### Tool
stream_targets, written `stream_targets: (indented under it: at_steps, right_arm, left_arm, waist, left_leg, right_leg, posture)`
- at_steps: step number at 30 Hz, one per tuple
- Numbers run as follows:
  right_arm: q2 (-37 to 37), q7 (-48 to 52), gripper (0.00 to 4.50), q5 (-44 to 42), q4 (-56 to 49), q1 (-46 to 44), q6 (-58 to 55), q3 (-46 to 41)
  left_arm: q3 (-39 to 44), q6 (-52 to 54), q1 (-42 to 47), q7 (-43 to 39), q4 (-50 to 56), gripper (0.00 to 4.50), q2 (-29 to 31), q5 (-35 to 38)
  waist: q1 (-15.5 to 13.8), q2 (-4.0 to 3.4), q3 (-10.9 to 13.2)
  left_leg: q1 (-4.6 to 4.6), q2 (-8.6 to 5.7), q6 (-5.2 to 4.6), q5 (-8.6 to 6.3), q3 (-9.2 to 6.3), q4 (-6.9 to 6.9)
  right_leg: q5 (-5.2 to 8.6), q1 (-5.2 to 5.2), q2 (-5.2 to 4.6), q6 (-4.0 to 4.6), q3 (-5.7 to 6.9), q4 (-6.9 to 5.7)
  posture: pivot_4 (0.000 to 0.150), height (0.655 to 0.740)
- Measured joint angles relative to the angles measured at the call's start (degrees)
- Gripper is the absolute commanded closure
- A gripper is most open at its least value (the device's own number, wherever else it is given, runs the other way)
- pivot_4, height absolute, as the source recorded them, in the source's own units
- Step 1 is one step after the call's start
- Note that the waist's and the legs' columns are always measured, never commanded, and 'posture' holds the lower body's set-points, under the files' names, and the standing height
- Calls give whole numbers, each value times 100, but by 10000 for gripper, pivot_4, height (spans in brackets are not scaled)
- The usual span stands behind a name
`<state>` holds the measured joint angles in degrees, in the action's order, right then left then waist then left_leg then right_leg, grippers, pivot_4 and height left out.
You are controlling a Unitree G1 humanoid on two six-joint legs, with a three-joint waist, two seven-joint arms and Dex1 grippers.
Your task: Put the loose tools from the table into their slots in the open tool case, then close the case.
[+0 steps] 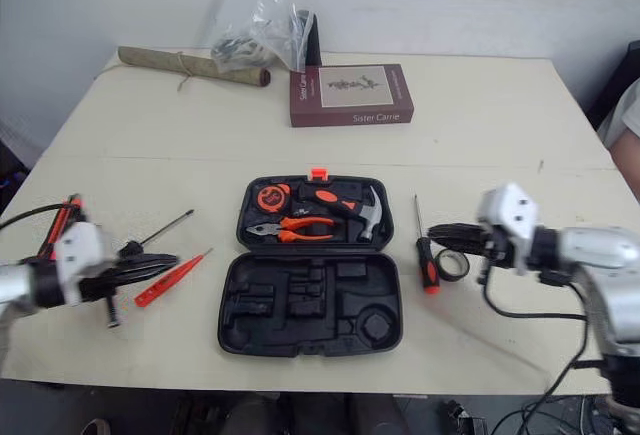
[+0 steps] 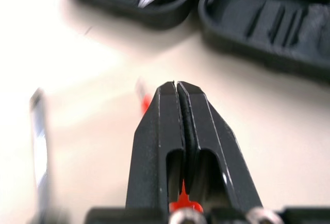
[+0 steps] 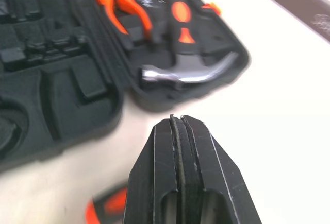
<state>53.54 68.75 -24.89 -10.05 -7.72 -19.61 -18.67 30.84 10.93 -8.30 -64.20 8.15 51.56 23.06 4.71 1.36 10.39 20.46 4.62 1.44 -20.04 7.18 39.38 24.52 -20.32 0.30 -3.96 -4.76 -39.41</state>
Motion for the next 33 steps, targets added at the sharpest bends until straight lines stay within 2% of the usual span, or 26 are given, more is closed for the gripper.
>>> stream_targets:
  at_steps: [3, 5, 7, 8, 9, 13, 17, 21, 26, 29, 33]
  right_arm:
    - [222, 51, 21995, 62, 611, 288, 221, -554]
    - [488, 188, 10602, 391, 1251, 697, 976, -808]
    - [623, 165, 1330, 758, 2125, 856, 1754, -936]
    - [633, 45, 0, 915, 2854, 822, 2371, -1077]
    - [643, -20, 0, 972, 3222, 815, 2693, -1187]
    - [743, -90, 0, 1186, 4674, 888, 4150, -1375]
    - [637, 210, 0, 969, 5064, 965, 4573, -1362]
    - [117, 513, 0, 268, 3946, 833, 3818, -1047]
    - [-437, 170, 0, -793, 1304, 899, 2314, -538]
    - [-805, -171, 0, -1220, 331, 786, 1919, -362]
    - [-1172, -254, 0, -1542, -447, 830, 1731, -143]
  left_arm:
    - [934, 15, -325, 41, -579, 24821, 127, 22]
    - [1623, -192, -517, 70, -1374, 15055, 268, 15]
    - [2116, -453, -704, 160, -2227, 6535, 382, -49]
    - [2401, -660, -868, 242, -2855, 2179, 478, -112]
    - [2552, -757, -986, 293, -3147, 973, 514, -148]
    - [3066, -1217, -1274, 539, -4293, 973, 615, -203]
    - [3065, -1462, -1322, 642, -4512, 973, 614, -214]
    - [2471, -1020, -961, 493, -3678, 973, 587, 12]
    - [1332, 188, -478, 246, -2068, 973, 699, 425]
    - [654, 625, -179, 201, -1720, 973, 804, 402]
    - [-315, 942, 556, 440, -1851, 973, 806, 46]
  waist:
    - [-5, 4, 2]
    - [4, 5, 2]
    - [17, 5, 3]
    - [30, 9, 6]
    - [44, 9, 8]
    - [92, 13, 9]
    - [98, 14, 8]
    - [70, 13, 8]
    - [3, 5, 12]
    - [3, 5, 11]
    - [3, 9, 9]
  left_leg:
    - [-6, -5, 0, 0, 1, -4]
    - [-7, -6, 0, 0, 4, -20]
    - [-11, -7, -3, -2, 16, -27]
    - [-12, -7, -9, -5, 27, -27]
    - [-12, -7, -11, -7, 40, -31]
    - [-31, -5, -13, -9, 54, -36]
    - [-41, -3, -11, -9, 47, -35]
    - [-86, -2, -4, -13, 30, -36]
    - [-60, -1, 2, -15, 9, -43]
    - [-19, -2, 1, -14, 3, -27]
    - [-20, -2, -1, -13, 4, -22]
  right_leg:
    - [0, 5, 2, 0, -1, 8]
    - [1, 5, 3, 1, -2, 26]
    - [1, 5, 3, 1, -12, 36]
    - [1, 1, 3, 1, -20, 38]
    - [1, -4, 2, 1, -31, 38]
    - [1, 4, 2, 1, -42, 35]
    - [1, 21, 2, 1, -37, 28]
    - [0, 79, 2, 0, -25, 31]
    - [0, 60, 5, 0, -7, 40]
    - [0, 29, 4, -1, -3, 36]
    - [-1, 28, 4, -1, -3, 35]
  posture:
    - [1500, 7400]
    - [1500, 7400]
    - [1500, 7400]
    - [1500, 7400]
    - [1500, 7400]
    - [1500, 7400]
    - [1500, 7400]
    - [1500, 7400]
    - [1500, 7400]
    - [1500, 7400]
    - [1500, 7400]
